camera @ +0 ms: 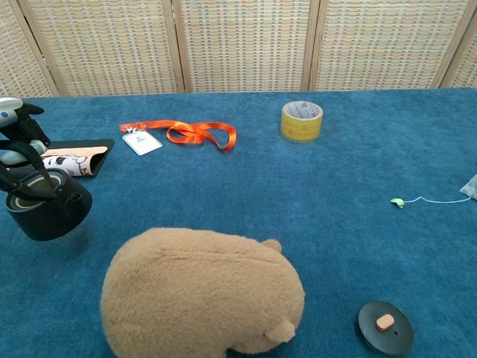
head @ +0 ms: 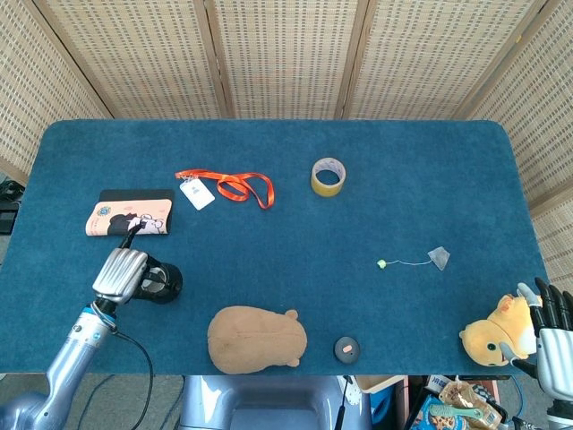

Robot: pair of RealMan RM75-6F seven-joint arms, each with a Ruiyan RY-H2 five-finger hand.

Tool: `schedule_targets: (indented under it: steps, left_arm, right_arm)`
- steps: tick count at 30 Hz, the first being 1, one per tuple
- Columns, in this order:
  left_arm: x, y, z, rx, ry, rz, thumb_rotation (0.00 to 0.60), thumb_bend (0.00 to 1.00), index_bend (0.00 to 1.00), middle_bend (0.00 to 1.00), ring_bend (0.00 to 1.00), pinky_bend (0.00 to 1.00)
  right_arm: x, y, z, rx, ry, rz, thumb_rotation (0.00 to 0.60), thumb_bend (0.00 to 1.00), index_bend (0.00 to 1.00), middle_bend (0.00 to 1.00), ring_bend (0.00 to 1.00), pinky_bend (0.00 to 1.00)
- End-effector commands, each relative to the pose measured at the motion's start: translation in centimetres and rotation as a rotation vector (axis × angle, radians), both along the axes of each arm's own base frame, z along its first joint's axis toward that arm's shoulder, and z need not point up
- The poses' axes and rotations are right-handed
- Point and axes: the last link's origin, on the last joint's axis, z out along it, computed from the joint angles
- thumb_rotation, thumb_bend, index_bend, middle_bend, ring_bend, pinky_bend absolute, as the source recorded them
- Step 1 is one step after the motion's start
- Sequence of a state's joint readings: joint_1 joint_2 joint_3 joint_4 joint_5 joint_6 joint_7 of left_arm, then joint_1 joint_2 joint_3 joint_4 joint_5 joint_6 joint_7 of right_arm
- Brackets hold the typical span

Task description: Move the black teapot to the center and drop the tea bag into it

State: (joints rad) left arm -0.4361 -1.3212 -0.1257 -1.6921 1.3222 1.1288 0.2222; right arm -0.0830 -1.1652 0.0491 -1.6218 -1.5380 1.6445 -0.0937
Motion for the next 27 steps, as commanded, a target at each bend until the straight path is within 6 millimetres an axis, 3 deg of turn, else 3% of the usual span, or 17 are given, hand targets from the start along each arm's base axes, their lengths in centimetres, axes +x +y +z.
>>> schedule_targets:
  steps: [1, 11, 18, 21, 22, 27]
  left_arm:
    - [0.5, 0.5, 0.2, 0.006, 0.005, -0.014, 0.600, 0.10, 0.96, 0.92, 0.77, 0.00]
    - [2.6, 2.9, 0.2, 0.018, 0.001, -0.070, 0.600, 0.10, 0.96, 0.92, 0.77, 0.00]
    - [5.2, 5.2, -0.2, -0.005, 0.000, -0.116, 0.600, 0.10, 0.96, 0.91, 0.76, 0.00]
    - [6.9, 6.1, -0.6, -0.053, -0.033, -0.128, 0.600, 0.10, 0.96, 0.91, 0.76, 0.00]
    - [8.6, 6.9, -0.9, -0.074, -0.035, -0.165, 0.600, 0.10, 0.96, 0.91, 0.76, 0.00]
    - [11.2, 8.6, -1.6, -0.104, -0.010, -0.221, 0.600, 0.10, 0.96, 0.90, 0.76, 0.00]
  right_arm:
    - [0.0, 0.0, 0.0, 0.000, 0.000, 0.000, 0.600, 0.18, 0.14, 0.11, 0.00, 0.00]
    - [-0.1, 0.0, 0.0, 0.001, -0.003, 0.002, 0.600, 0.18, 0.14, 0.11, 0.00, 0.00]
    - [0.0, 0.2, 0.2, -0.003, -0.004, 0.004, 0.600, 0.18, 0.14, 0.11, 0.00, 0.00]
    - [0.1, 0.4, 0.2, -0.003, -0.002, 0.006, 0.600, 0.18, 0.14, 0.11, 0.00, 0.00]
    - [0.2, 0.4, 0.2, 0.000, 0.001, 0.010, 0.600, 0.18, 0.14, 0.11, 0.00, 0.00]
    - [0.4, 0.5, 0.2, 0.002, 0.004, 0.011, 0.600, 0.18, 0.14, 0.11, 0.00, 0.00]
